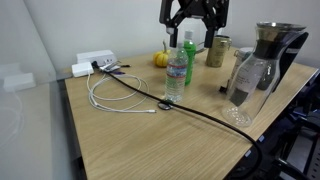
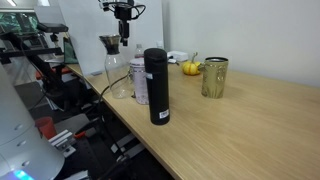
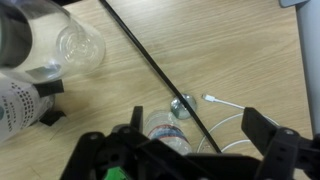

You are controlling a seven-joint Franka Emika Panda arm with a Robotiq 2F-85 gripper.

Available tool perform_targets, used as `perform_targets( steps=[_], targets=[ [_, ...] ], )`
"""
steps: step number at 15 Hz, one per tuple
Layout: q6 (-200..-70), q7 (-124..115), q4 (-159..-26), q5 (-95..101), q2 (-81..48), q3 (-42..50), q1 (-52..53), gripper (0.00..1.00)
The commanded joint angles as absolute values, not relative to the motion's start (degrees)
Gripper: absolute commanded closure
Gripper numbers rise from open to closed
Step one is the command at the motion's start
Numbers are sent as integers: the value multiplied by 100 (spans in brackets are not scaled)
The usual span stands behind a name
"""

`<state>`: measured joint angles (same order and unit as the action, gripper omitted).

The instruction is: Pick up the silver lid from the left side of the table and place it on top of the clear bottle

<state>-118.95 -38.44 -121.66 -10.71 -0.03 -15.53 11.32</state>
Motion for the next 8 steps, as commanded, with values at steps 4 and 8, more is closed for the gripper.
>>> perform_targets(
  steps=[4, 8],
  targets=[
    [-12164, -4345, -12078, -1218, -590, -1445, 1307, 0],
    [-13087, -4060, -12163, -1323, -922, -1398, 1330, 0]
  ],
)
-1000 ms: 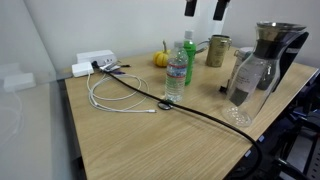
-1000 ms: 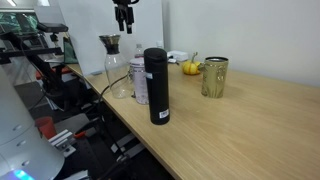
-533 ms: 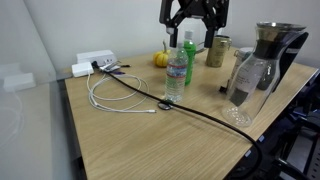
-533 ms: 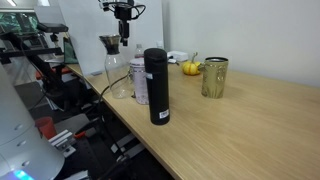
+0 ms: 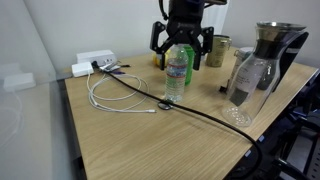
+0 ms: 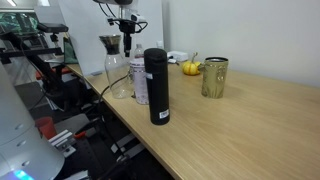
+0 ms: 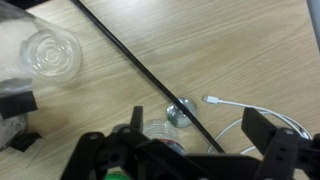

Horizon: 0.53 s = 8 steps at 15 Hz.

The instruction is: Pick up the silver lid from the left side of the table and place it on top of the clear bottle

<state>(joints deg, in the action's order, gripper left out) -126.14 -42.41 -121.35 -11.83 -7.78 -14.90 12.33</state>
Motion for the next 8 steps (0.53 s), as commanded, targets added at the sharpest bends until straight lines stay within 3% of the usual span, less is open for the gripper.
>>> perform_targets(
  steps=[1, 8],
  targets=[
    [-13192, -4025, -12154, -1318, -1010, -1397, 1342, 0],
    [-13428, -3994, -12172, -1040, -1263, -1373, 1578, 0]
  ],
)
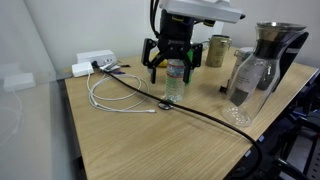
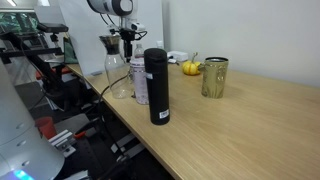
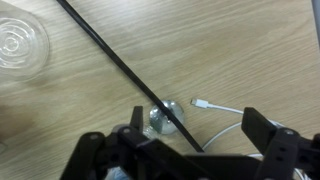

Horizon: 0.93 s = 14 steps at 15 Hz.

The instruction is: Pick up the silver lid from the left side of the table and place it on top of the clear bottle

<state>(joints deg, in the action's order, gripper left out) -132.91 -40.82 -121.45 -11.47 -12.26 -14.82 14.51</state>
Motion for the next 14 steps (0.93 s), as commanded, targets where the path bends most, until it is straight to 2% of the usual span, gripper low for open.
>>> perform_targets(
  steps=[1, 5, 14],
  targets=[
    [-13461, -4023, -12179, -972, -1279, -1354, 1604, 0],
    [-13731, -4119, -12227, -678, -1306, -1246, 1645, 0],
    [-13456, -4553, -12337, 93, -1287, -1126, 1795, 0]
  ],
)
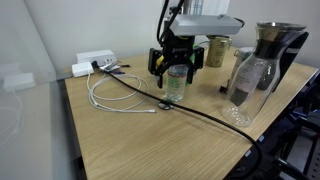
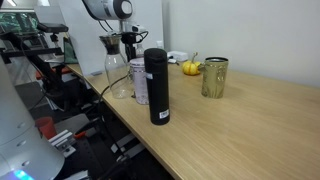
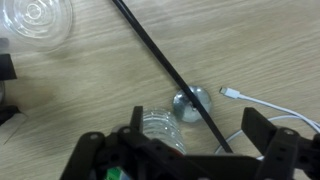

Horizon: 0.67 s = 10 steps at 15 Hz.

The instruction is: Pick up the silver lid from the left side of the table and place it on top of the clear bottle

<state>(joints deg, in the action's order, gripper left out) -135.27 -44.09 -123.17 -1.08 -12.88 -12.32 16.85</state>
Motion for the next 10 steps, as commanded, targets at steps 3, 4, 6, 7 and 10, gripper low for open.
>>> perform_targets(
  steps=[3, 4, 6, 7, 10],
  targets=[
    [-13425, -4682, -12351, 306, -1287, -1100, 1818, 0],
    [-13476, -4716, -12351, 352, -1295, -1095, 1814, 0],
    [-13479, -4793, -12342, 501, -1306, -1071, 1827, 0],
    [-13482, -4816, -12340, 544, -1309, -1065, 1829, 0],
    [-13459, -4904, -12326, 745, -1321, -1038, 1845, 0]
  ],
)
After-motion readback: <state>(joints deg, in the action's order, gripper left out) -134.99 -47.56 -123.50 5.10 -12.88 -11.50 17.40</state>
